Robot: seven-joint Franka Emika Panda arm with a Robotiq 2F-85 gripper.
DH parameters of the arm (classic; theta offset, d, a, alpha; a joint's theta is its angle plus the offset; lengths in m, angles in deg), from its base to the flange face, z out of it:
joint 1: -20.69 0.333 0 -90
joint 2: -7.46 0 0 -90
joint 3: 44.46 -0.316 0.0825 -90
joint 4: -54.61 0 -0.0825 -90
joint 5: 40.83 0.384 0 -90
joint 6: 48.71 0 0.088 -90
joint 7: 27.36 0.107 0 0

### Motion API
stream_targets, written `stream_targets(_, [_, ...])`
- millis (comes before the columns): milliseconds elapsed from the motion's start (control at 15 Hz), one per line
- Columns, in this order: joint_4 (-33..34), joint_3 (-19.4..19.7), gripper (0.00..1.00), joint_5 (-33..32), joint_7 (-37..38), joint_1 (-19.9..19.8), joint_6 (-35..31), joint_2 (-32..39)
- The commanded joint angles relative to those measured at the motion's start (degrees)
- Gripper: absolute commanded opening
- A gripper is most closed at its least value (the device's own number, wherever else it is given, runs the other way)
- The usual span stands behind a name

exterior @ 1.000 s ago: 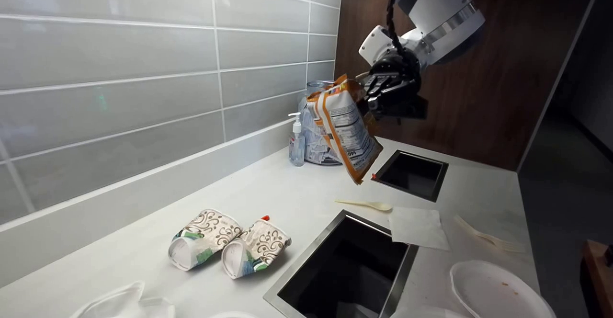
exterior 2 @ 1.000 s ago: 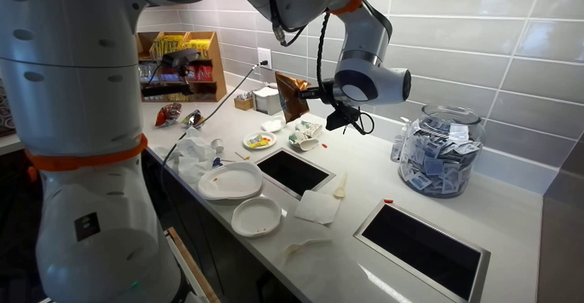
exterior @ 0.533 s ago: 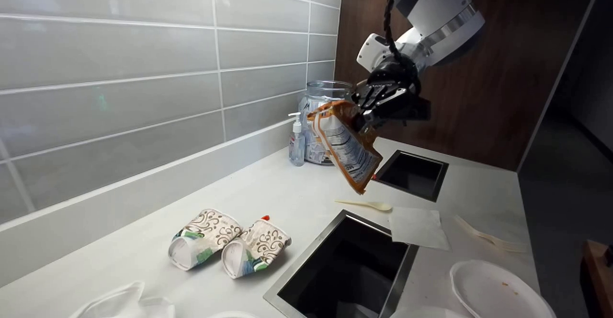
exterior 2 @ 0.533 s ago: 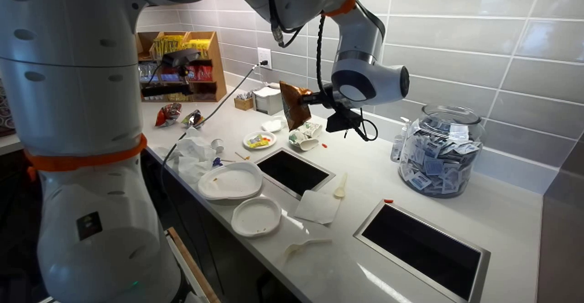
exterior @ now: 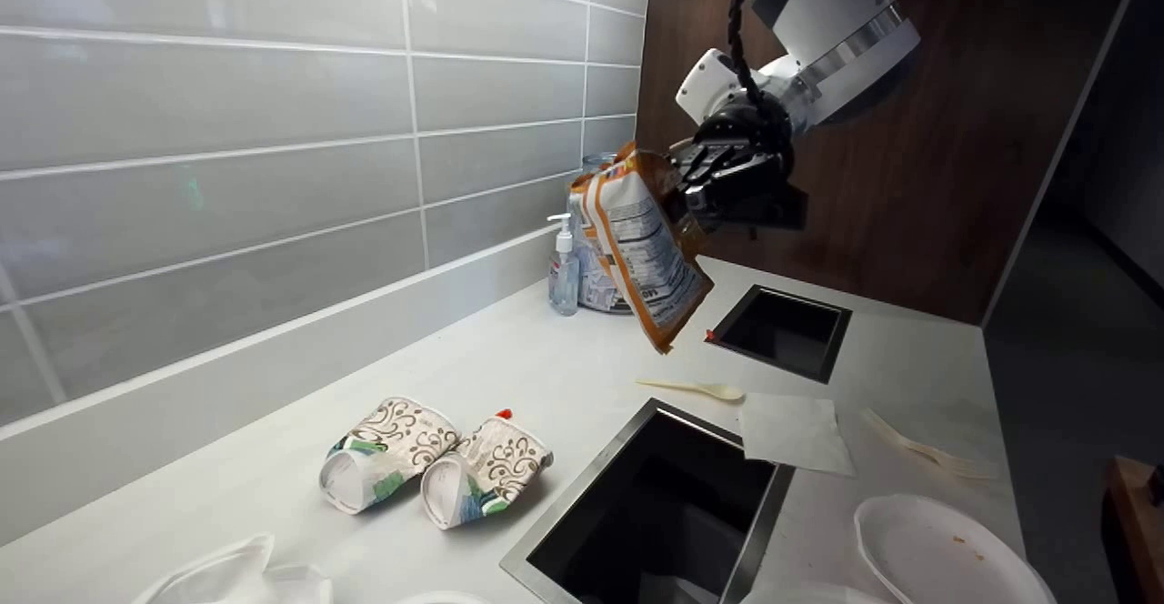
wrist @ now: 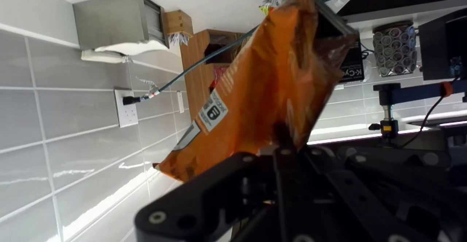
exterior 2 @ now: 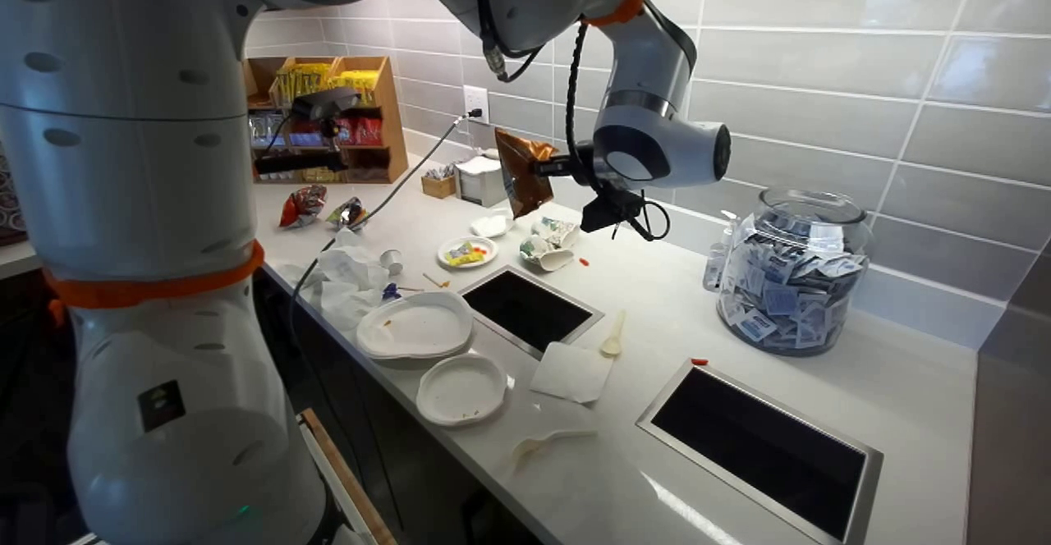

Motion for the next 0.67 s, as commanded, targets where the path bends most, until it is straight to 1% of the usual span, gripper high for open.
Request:
stream_targets(0, [-1.46, 0.67, 0.0, 7.1, -5.84, -1.74, 6.58, -0.16])
stream_targets(133, [-1.73, 1.23, 0.0, 9.88, -9.19, -2.58, 11.78, 0.16])
stream_targets(200, [-1.54, 1.65, 0.0, 9.31, -8.92, -2.49, 12.54, 0.39])
stream_targets(267, [-1.46, 2.17, 0.0, 7.52, -7.51, -2.01, 10.92, 0.25])
stream_targets(333, [-1.57, 2.6, 0.0, 5.52, -5.64, -1.32, 7.63, -0.16])
stream_targets(400, [-1.1, 2.54, 0.0, 5.15, -7.09, -1.69, 10.51, 0.13])
stream_targets(467, [-1.12, 2.32, 0.0, 7.62, -10.73, -2.66, 15.06, 0.41])
stream_targets(533, [-1.22, 2.42, 0.0, 8.84, -12.07, -2.91, 16.75, 0.5])
stream_targets(600, [-1.18, 2.83, 0.0, 6.93, -10.3, -2.28, 14.87, 0.3])
